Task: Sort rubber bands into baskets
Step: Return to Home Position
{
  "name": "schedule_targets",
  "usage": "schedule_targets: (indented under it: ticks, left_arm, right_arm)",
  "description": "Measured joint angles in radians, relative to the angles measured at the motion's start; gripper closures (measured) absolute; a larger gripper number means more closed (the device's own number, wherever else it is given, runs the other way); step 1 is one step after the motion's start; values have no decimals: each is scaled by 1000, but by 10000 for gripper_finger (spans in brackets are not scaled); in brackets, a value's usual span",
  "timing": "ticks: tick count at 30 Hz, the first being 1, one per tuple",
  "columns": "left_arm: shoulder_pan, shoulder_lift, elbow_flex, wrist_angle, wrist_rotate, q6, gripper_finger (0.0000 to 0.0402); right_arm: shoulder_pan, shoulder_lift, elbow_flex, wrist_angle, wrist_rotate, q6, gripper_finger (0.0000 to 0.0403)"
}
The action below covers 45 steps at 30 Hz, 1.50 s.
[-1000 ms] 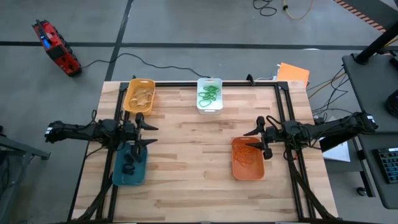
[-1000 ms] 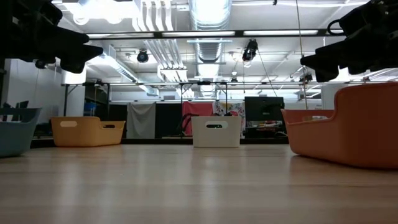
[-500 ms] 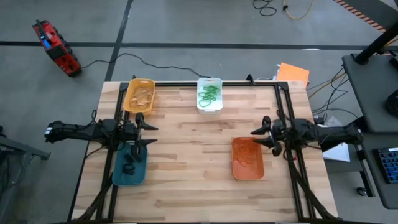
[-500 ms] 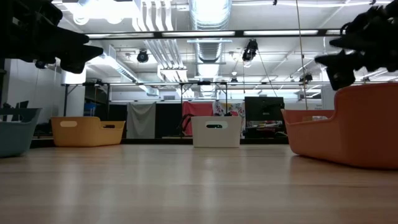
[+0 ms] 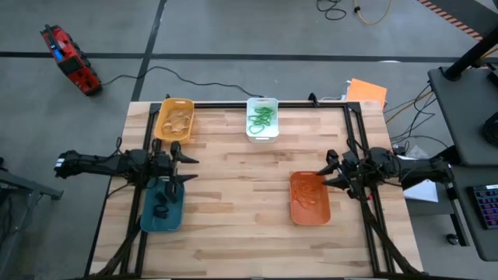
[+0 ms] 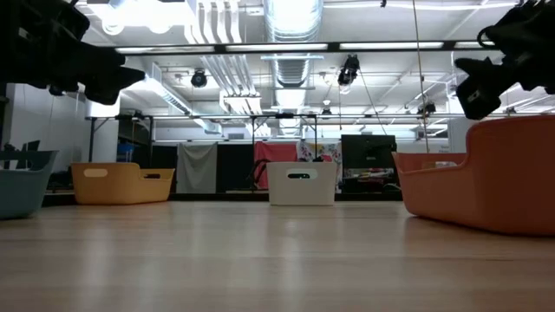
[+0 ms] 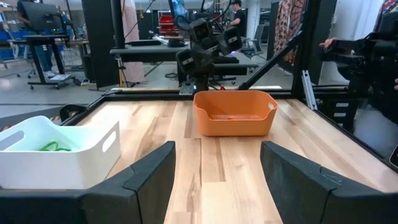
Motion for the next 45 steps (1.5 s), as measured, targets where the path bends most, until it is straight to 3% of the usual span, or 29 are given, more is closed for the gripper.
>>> schedule_targets:
  ticks: [6,13,21,28,45]
  left_arm:
    - [0,17,0,1,0,0,182]
    - [0,33,0,1,0,0,182]
    - [0,48,0,1,0,0,182]
    - [0,56,0,1,0,0,182]
    - [0,74,0,0,0,0,182]
  right_arm:
    - [10,0,0,11,-125,-92,220]
    - [-8,0,-1,18,-452,-86,220]
    - [-15,0,-2,7,-611,-233,220]
    - [-15,9,3,8,-609,-430,220]
    - [-15,10,10,9,-605,-293,220]
